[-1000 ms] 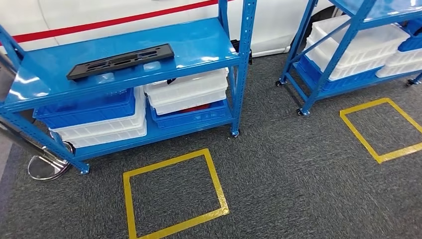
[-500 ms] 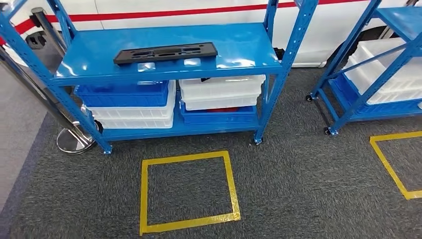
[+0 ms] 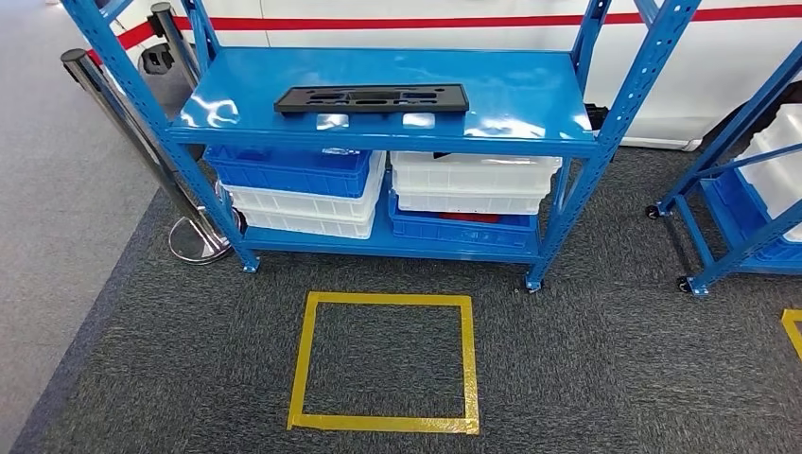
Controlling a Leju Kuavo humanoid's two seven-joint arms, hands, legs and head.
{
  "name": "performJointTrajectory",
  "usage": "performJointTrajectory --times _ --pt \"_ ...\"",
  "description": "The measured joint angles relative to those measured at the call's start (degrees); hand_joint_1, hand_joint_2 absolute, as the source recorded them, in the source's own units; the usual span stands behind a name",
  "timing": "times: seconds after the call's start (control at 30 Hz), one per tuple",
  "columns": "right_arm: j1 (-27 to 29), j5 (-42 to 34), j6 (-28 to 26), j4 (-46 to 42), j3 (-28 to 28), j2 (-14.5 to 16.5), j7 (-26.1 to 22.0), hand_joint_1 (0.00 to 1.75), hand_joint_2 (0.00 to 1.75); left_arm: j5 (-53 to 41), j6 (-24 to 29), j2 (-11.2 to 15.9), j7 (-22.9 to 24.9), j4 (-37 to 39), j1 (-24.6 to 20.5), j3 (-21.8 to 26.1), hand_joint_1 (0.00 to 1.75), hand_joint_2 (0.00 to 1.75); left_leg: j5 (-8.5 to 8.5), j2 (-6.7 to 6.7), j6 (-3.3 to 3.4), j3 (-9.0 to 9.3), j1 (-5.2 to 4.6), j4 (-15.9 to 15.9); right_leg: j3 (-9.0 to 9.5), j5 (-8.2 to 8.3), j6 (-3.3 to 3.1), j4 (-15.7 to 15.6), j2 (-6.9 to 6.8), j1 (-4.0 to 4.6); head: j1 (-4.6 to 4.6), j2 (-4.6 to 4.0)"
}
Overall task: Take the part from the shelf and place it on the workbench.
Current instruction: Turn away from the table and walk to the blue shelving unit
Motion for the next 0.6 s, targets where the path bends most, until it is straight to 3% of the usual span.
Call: performJointTrajectory --times 0.07,0.1,0.13,0.17,0.23,0.3,0.43,0.57,0.6 --pt "0.15 -0.03 -0.1 0.0 -0.12 -0.02 -0.1 0.0 0.0 0.0 -0.06 -0.01 0.0 0.0 -0.19 0.0 0.0 1.75 -3.27 2.07 -0.43 -3.54 0.19 7.2 0.04 -0.14 -0.31 0.01 -1.08 0.22 -0.07 0.0" --pt "0.2 -0.09 -0.13 0.0 -0.2 -0.02 -0.15 0.0 0.0 0.0 -0.07 -0.01 0.0 0.0 -0.21 0.0 0.0 1.75 -3.75 2.35 -0.53 -4.58 0.29 9.33 0.07 -0.2 -0.34 0.03 -1.53 0.29 -0.06 0.0" --pt "0.2 -0.19 -0.15 0.0 -0.3 -0.02 -0.21 0.0 0.0 0.01 -0.1 -0.01 0.0 0.0 -0.17 0.0 0.0 1.75 -3.13 2.47 -0.56 -4.6 0.35 9.43 0.13 -0.26 -0.33 0.04 -1.86 0.32 -0.07 0.0" --pt "0.18 -0.31 -0.17 0.0 -0.38 -0.02 -0.24 0.0 0.0 0.03 -0.14 0.01 -0.01 0.0 -0.1 -0.01 0.0 1.75 -1.58 2.52 -0.49 -3.51 0.36 7.36 0.24 -0.33 -0.26 0.05 -2.09 0.33 -0.07 0.0" --pt "0.11 -0.68 -0.2 0.0 -0.55 0.01 -0.24 0.0 0.0 0.14 -0.21 0.05 -0.02 0.0 -0.05 -0.02 0.0 1.75 1.95 2.8 0.03 0.55 0.23 -0.4 0.54 -0.49 -0.02 0.05 -2.38 0.37 -0.07 0.0" --pt "0.05 -0.97 -0.13 0.0 -0.79 0.02 -0.16 0.0 0.0 0.27 -0.33 0.1 -0.02 0.0 -0.14 -0.02 0.0 1.75 3.4 3.1 0.73 3.06 -0.05 -5.41 0.69 -0.68 0.38 0.13 -2.53 0.57 -0.05 0.0" --pt "0.01 -1.05 0.02 0.0 -1.34 -0.07 0.13 0.0 0.0 0.39 -0.81 0.04 0.15 0.0 0.02 -0.02 0.0 1.75 3.55 3.01 0.98 3.41 -0.24 -6.13 0.78 -0.58 0.21 -0.04 -2.53 0.71 0.01 0.0" --pt "0.0 -1.02 -0.03 0.0 -1.48 -0.1 0.13 0.0 1.75 0.43 -0.92 0.06 0.24 0.0 0.01 0.01 0.0 1.75 3.49 3.01 1.47 3.41 -0.38 -6.12 1.02 -0.34 0.83 -0.56 -2.53 0.6 0.0 0.0" --pt "0.0 -0.98 -0.04 0.0 -1.51 -0.11 0.13 0.0 1.75 0.44 -0.93 0.06 0.24 0.0 0.02 0.01 0.0 1.75 3.49 3.01 1.58 3.41 -0.38 -6.12 1.05 -0.29 0.96 -0.66 -2.53 0.6 0.01 0.0"
